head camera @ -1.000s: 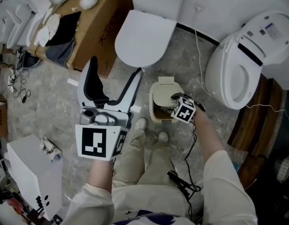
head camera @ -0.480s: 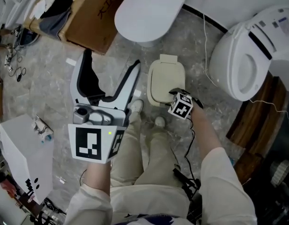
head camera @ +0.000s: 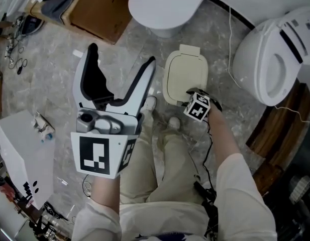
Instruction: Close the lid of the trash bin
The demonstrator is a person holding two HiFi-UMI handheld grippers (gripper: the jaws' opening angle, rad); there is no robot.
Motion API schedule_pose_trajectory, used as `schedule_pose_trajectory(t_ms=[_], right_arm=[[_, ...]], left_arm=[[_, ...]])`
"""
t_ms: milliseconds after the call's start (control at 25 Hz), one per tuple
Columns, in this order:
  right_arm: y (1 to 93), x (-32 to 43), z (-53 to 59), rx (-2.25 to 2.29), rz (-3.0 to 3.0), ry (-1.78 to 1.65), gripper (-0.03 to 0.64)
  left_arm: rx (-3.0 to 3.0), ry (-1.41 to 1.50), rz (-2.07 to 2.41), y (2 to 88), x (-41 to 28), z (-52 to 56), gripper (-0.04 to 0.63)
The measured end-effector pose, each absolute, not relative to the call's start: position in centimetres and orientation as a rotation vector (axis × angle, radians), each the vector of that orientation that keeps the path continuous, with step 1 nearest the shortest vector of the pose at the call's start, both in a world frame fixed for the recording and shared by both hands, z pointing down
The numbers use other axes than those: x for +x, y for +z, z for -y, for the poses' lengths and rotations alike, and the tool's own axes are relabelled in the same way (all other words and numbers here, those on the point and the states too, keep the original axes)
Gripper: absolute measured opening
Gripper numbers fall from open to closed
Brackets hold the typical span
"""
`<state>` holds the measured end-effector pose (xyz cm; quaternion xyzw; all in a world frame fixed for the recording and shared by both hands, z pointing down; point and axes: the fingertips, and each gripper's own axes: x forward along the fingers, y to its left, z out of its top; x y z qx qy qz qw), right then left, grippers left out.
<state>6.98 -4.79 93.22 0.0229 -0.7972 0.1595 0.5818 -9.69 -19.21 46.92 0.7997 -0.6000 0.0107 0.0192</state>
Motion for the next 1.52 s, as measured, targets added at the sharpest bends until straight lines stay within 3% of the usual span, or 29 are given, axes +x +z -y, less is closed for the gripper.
schedule_pose_trajectory(t_ms=[920, 1120, 1360, 1520], right_arm=[[92.8, 6.5, 5.7, 0.263, 1.89, 0.591, 0.276], [79.2, 9.4, 8.7, 0.68, 2.154, 0.656, 0.258], [53.5, 17.2, 9.3, 1.273, 2.38, 0.659, 0.265], [37.4, 20.6, 8.8, 1.684, 2.551, 0.519, 0.204]], left_arm=[[2.496, 0.048, 1.839, 47.4, -9.5, 18.3, 0.414], [2.524, 0.008, 1.786, 42.3, -8.7, 16.7, 0.414], [2.522, -0.024, 1.775, 32.7, -8.3, 11.2, 0.414], [2.573, -0.052, 1.765, 27.3, -7.6, 8.0, 0.413]])
